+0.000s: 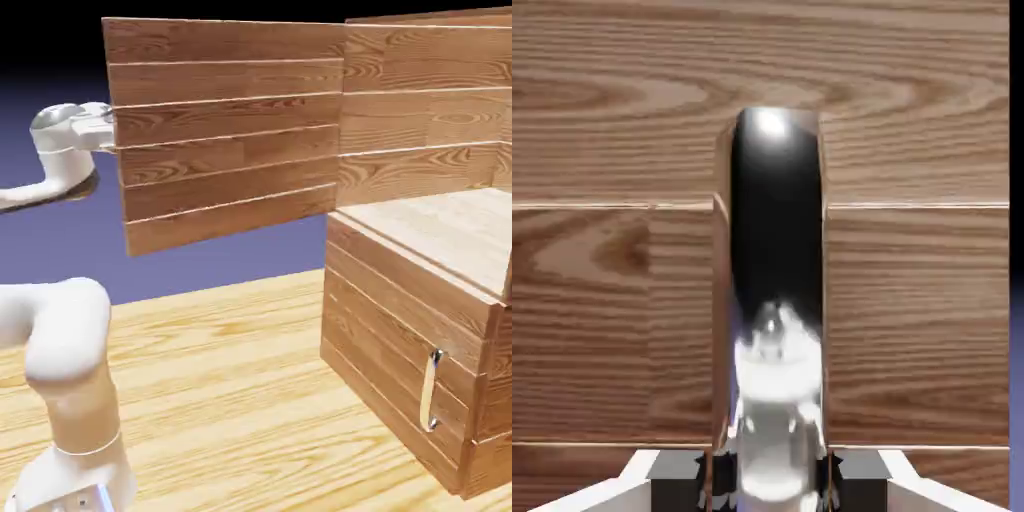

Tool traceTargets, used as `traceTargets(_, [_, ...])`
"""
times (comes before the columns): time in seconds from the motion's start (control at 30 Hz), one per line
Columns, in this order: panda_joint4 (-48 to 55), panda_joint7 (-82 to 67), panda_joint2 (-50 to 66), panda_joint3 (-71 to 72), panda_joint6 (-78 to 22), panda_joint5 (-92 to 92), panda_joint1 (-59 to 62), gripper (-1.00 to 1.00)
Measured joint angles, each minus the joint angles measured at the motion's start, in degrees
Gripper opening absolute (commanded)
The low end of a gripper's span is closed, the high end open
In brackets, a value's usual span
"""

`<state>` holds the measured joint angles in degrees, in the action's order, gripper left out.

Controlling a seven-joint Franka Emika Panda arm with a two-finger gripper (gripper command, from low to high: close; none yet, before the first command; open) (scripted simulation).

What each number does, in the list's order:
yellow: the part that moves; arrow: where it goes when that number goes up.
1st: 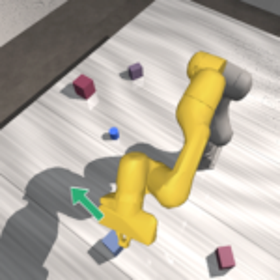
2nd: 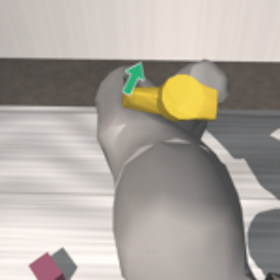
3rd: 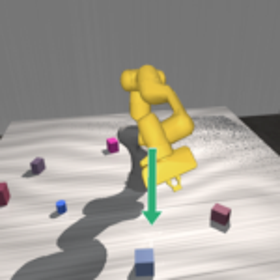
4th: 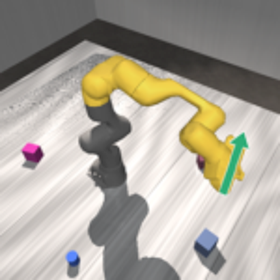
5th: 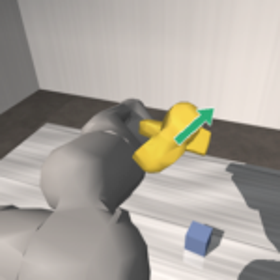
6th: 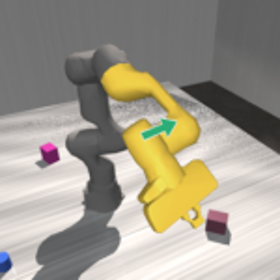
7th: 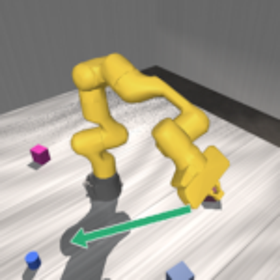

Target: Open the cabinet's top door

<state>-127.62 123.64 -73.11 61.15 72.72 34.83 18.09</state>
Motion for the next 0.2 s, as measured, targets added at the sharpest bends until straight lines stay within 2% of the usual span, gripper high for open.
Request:
traceTargets(0.17, [10.41, -1.65, 0.63, 5.06, -7.51, -2.34, 9.46, -1.00])
traceTargets(0.2, [11.90, -1.94, 0.66, 5.69, -8.54, -2.59, 10.80, 1.00])
